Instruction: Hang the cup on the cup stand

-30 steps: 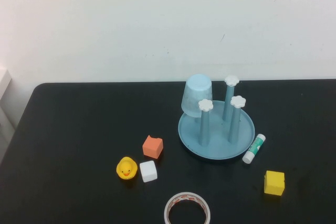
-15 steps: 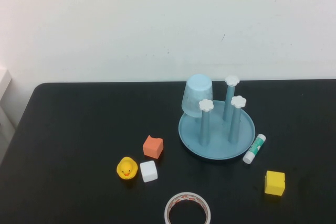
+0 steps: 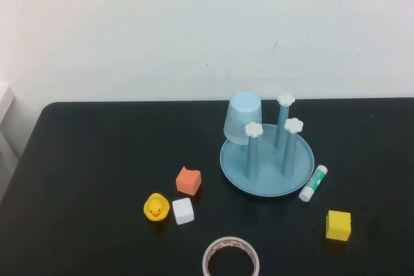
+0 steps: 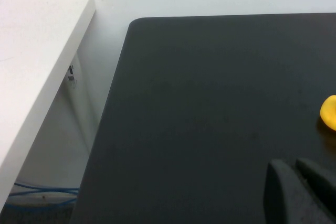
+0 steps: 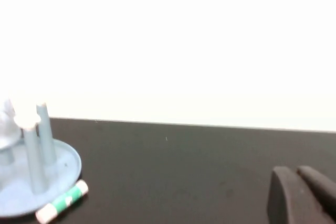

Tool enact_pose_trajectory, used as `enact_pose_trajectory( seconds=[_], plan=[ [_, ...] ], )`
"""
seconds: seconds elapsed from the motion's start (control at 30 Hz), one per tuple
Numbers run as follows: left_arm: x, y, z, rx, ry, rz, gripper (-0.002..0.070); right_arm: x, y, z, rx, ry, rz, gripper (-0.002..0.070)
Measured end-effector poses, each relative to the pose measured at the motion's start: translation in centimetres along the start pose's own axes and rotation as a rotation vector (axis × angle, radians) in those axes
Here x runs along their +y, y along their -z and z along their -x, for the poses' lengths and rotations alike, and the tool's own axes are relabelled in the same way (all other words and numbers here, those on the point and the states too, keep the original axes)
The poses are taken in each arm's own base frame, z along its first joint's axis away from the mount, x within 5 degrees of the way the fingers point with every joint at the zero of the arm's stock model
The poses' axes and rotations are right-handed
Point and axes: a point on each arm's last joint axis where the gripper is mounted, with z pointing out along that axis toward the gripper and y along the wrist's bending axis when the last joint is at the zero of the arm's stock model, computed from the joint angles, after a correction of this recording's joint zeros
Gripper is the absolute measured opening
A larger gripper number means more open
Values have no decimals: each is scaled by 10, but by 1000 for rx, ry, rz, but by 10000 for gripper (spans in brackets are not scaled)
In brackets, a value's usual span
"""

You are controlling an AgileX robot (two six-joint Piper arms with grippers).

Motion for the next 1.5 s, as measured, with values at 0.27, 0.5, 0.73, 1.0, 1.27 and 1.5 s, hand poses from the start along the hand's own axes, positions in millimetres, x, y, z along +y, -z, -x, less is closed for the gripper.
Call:
enact_pose_trajectory(
  seconds=[0.27,0.5,0.73,1.0,1.27,1.5],
  plan=[
    [0,0,0,0,0,0,-1,4,-14,-80,104,-80,-12,-1],
    [0,0,0,0,0,0,-1,3,-13,-86,176,-148,-36,-1],
    [0,0,0,0,0,0,-1,2,-13,-87,182,-173,-46,-1],
    [0,0,0,0,0,0,-1,2,-12,-87,188,-163,-50,-1],
    [0,0,0,0,-2,0,-1,2,-12,-87,188,-159,-52,-1],
    [0,0,0,0,-4,0,-1,2,-12,-87,187,-159,-52,-1]
  ],
)
